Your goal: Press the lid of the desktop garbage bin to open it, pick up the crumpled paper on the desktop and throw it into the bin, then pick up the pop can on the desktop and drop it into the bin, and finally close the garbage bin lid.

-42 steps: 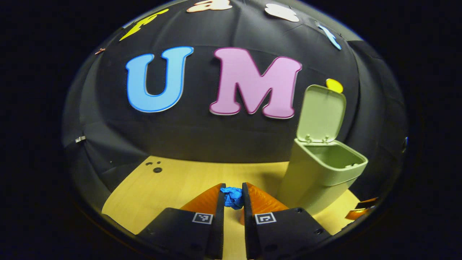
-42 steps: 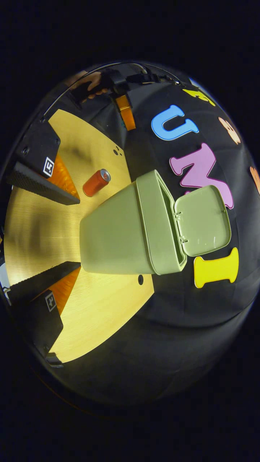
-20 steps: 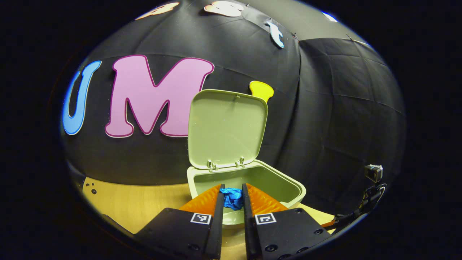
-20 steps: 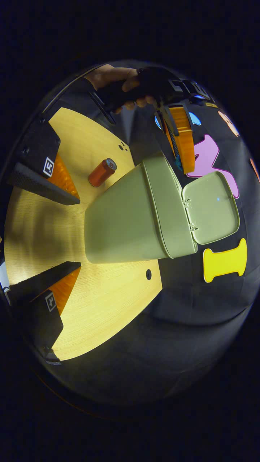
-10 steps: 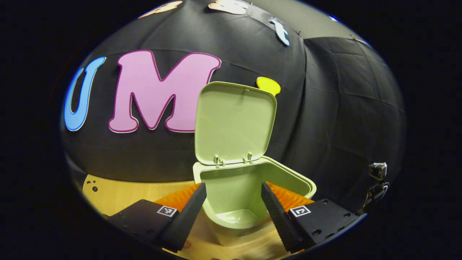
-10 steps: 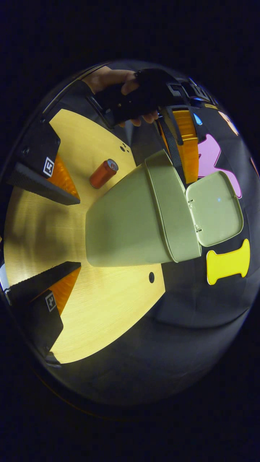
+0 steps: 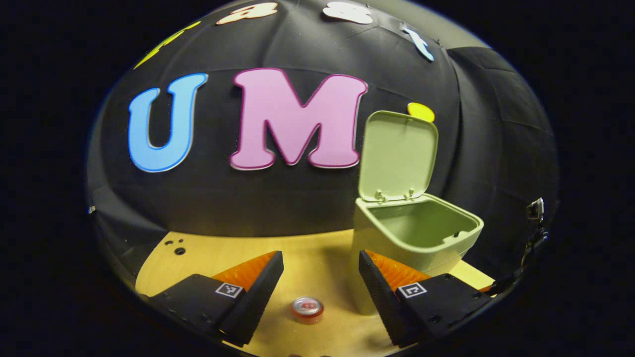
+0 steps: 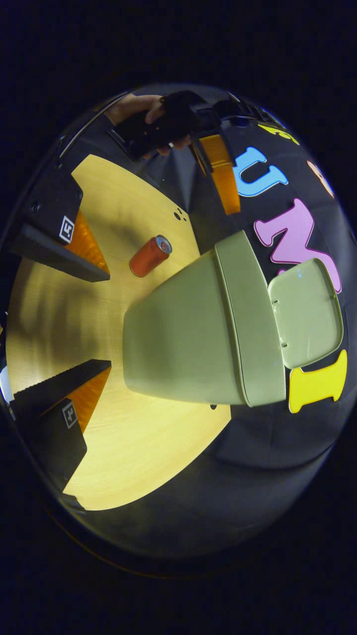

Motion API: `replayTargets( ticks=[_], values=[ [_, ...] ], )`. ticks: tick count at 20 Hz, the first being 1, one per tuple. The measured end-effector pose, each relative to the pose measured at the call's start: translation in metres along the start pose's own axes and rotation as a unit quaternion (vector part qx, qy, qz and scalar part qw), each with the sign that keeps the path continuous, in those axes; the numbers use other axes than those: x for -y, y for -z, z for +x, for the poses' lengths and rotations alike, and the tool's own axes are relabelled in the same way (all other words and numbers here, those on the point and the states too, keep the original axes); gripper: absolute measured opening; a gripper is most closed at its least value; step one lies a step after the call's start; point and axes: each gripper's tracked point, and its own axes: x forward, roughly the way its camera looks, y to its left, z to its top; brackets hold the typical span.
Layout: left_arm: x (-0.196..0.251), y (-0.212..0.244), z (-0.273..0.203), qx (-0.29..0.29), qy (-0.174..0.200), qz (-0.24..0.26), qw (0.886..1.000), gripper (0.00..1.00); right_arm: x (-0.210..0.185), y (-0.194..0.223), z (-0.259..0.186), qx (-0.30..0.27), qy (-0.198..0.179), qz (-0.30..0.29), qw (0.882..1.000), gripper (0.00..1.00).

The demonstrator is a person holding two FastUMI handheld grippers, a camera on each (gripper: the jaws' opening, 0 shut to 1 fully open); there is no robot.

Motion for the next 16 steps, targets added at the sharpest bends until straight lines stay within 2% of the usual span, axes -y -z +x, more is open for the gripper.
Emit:
replayTargets(
  ticks=[11,16],
  values=[
    [-0.107,0.073,-0.096,-0.061,-0.098,-0.036,0.993,0.98,-0.096,-0.003,0.05,0.008,-0.034,-0.05,0.998,0.99],
    [-0.14,0.106,-0.136,-0.083,-0.138,-0.05,0.986,0.98,-0.122,-0.008,0.082,0.01,-0.041,-0.089,0.995,0.99]
  ],
)
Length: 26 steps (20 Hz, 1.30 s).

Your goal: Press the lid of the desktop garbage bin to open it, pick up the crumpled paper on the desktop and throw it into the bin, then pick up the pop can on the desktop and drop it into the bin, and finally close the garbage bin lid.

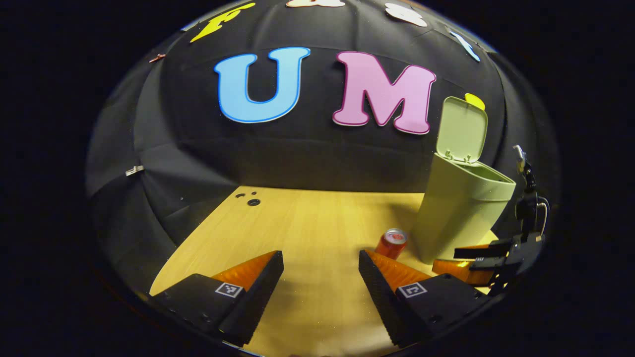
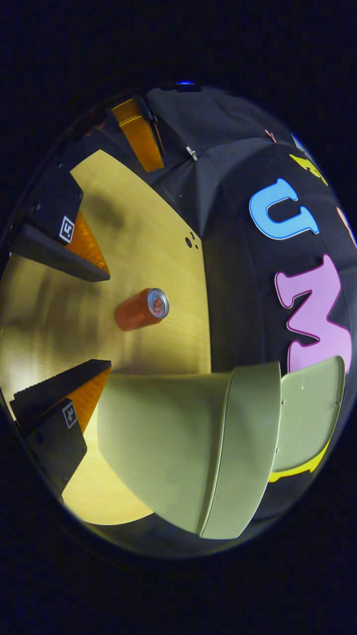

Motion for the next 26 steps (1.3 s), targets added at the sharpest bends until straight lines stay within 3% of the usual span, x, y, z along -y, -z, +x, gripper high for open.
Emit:
replayTargets(
  ticks=[8,18,26],
  values=[
    [-0.058,0.041,-0.032,-0.035,-0.066,-0.044,0.996,0.98,-0.017,-0.006,0.055,-0.014,0.008,-0.026,1.0,0.99],
    [-0.076,0.059,-0.032,-0.058,-0.098,-0.084,0.99,0.96,-0.019,0.001,0.121,-0.048,0.029,-0.031,0.998,0.99],
    [-0.08,0.068,-0.032,-0.075,-0.107,-0.076,0.989,0.96,-0.006,-0.007,0.151,-0.04,0.066,-0.057,0.995,0.99]
  ],
)
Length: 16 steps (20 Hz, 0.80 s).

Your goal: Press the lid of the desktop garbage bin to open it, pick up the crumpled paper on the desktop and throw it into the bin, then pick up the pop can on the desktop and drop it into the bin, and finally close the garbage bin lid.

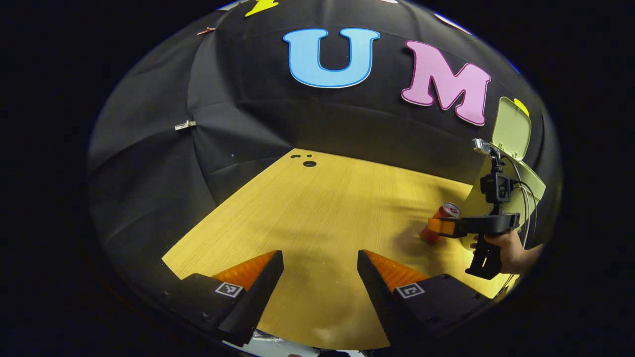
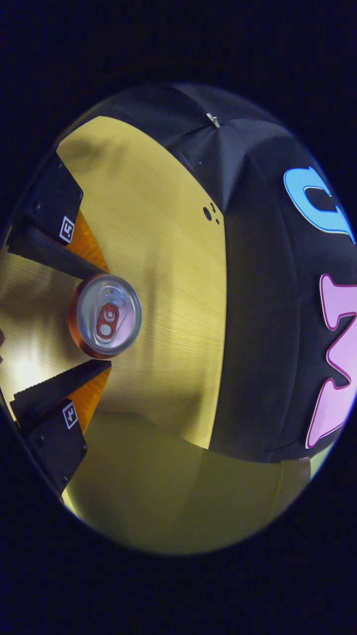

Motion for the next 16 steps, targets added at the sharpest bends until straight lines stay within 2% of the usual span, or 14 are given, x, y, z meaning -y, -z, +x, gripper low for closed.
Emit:
replayTargets(
  ticks=[4,5,6,11,16],
  values=[
    [0.004,0.004,0.0,-0.006,0.0,-0.002,1.0,0.96,-0.003,0.0,0.005,-0.001,-0.002,-0.016,1.0,0.99],
    [0.005,0.005,0.0,-0.006,0.001,-0.002,1.0,0.94,-0.004,-0.001,0.004,-0.001,-0.003,-0.016,1.0,0.91],
    [0.006,0.005,0.0,-0.007,0.002,-0.002,1.0,0.96,-0.005,0.0,0.005,-0.001,-0.007,-0.021,1.0,0.83],
    [0.015,0.004,-0.004,-0.005,0.013,0.009,1.0,0.96,-0.015,-0.008,-0.02,0.005,-0.033,-0.029,0.999,0.83],
    [0.025,0.0,-0.008,0.001,0.029,0.011,1.0,0.96,-0.024,-0.039,-0.078,0.065,-0.053,-0.07,0.994,0.83]
  ],
)
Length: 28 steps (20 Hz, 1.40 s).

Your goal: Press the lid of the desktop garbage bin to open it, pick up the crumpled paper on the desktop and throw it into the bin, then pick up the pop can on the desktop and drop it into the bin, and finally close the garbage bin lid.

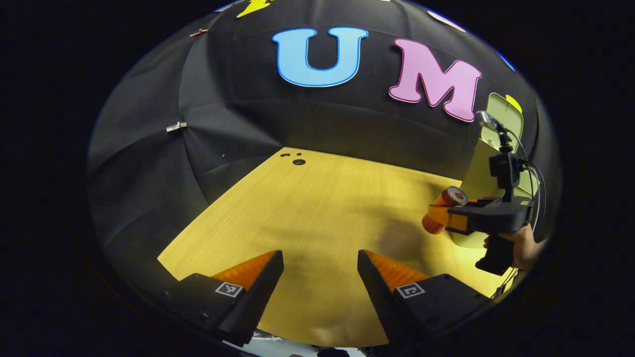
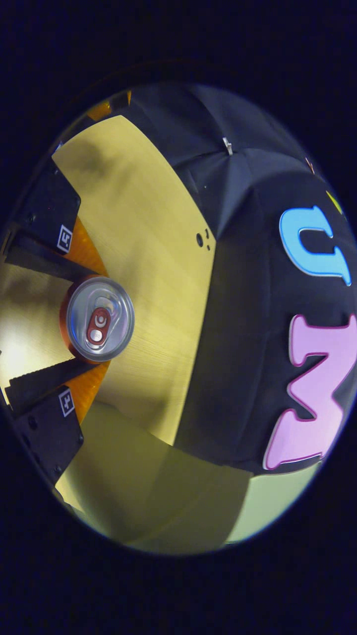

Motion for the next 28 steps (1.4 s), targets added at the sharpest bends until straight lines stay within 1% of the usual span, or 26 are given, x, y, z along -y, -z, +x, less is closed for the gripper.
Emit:
replayTargets(
  ticks=[6,9,13,16,17,19,22,24,25,28],
  values=[
    [0.008,-0.005,-0.003,0.009,0.024,0.008,1.0,0.96,-0.007,-0.054,-0.056,0.061,-0.02,0.003,0.998,0.83],
    [0.013,-0.008,-0.004,0.017,0.038,0.005,0.999,0.96,-0.003,-0.086,-0.081,0.092,-0.02,0.015,0.995,0.83],
    [0.018,-0.009,0.002,0.02,0.057,0.017,0.998,0.96,0.008,-0.125,-0.114,0.133,-0.01,0.021,0.991,0.83],
    [0.022,-0.004,0.01,0.017,0.067,0.031,0.997,0.96,0.023,-0.149,-0.135,0.157,0.007,0.034,0.987,0.83],
    [0.025,-0.002,0.013,0.015,0.07,0.036,0.997,0.96,0.03,-0.157,-0.136,0.166,0.015,0.038,0.985,0.83],
    [0.033,-0.001,0.016,0.01,0.082,0.033,0.996,0.96,0.039,-0.169,-0.147,0.182,0.024,0.05,0.982,0.83],
    [0.049,-0.007,0.018,0.011,0.098,0.027,0.995,0.96,0.062,-0.178,-0.159,0.195,0.043,0.061,0.978,0.83],
    [0.057,-0.01,0.02,0.014,0.102,0.036,0.994,0.96,0.081,-0.183,-0.164,0.205,0.056,0.066,0.975,0.82],
    [0.061,-0.011,0.021,0.015,0.104,0.041,0.994,0.96,0.089,-0.185,-0.173,0.208,0.064,0.068,0.974,0.83],
    [0.07,-0.013,0.022,0.015,0.11,0.057,0.992,0.96,0.123,-0.183,-0.177,0.214,0.095,0.078,0.969,0.83]
  ],
)
